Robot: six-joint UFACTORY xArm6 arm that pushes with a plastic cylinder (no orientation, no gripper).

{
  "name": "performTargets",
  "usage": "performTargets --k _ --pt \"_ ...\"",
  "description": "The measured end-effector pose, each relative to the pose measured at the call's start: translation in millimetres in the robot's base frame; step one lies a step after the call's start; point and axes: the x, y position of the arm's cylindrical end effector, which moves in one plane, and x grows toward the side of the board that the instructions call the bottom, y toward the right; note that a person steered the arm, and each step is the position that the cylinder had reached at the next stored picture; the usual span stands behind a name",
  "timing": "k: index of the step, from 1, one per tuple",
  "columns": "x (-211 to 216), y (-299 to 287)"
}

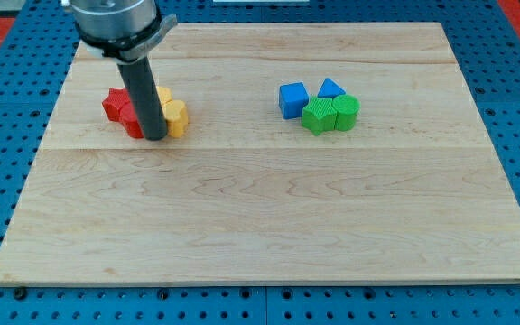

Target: Push yellow heart and yellow hexagon left a bit

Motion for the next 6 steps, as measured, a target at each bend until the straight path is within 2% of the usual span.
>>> performTargets --k 1,2,3,4,5,6 --pt "-5 8" --pt "29 31" --pt "25 72" --pt "-5 60" --pt "-26 13" --pt "-37 -4"
